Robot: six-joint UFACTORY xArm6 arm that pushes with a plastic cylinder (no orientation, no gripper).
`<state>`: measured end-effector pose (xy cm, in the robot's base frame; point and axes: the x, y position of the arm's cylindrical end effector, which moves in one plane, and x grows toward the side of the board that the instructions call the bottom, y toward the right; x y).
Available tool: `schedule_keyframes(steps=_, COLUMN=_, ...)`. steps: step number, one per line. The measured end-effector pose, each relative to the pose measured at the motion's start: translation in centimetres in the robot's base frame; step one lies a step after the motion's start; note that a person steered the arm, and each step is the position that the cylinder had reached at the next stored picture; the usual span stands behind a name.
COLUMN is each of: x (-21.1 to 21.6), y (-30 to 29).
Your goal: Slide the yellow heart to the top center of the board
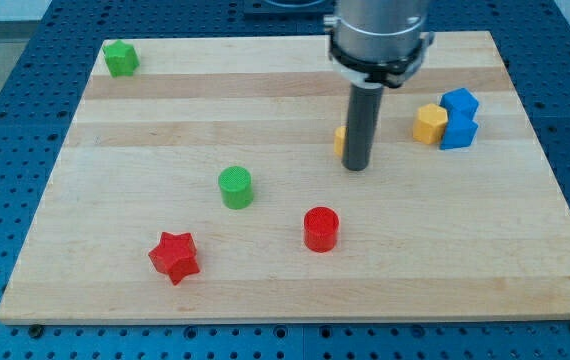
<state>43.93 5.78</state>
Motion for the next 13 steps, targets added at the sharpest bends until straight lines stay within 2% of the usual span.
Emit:
schedule_keyframes(steps=1, x=-0.3, y=-0.5)
schedule_keyframes(steps=2, x=3.6, y=-0.2)
schedule_keyframes(steps=3, x=3.7, y=1.2)
schedule_keyframes(steps=4, x=1.8, y=1.5)
schedule_keyframes(steps=6, x=-5.2, y=0.5)
schedule_keyframes(steps=8, x=-8.4, y=-0.7)
schedule_keyframes(steps=10, x=-13.5, y=-2.9)
schedule_keyframes(steps=12, x=-11.6, y=-4.4)
schedule_keyframes(steps=13, x=-12.7, y=-8.1)
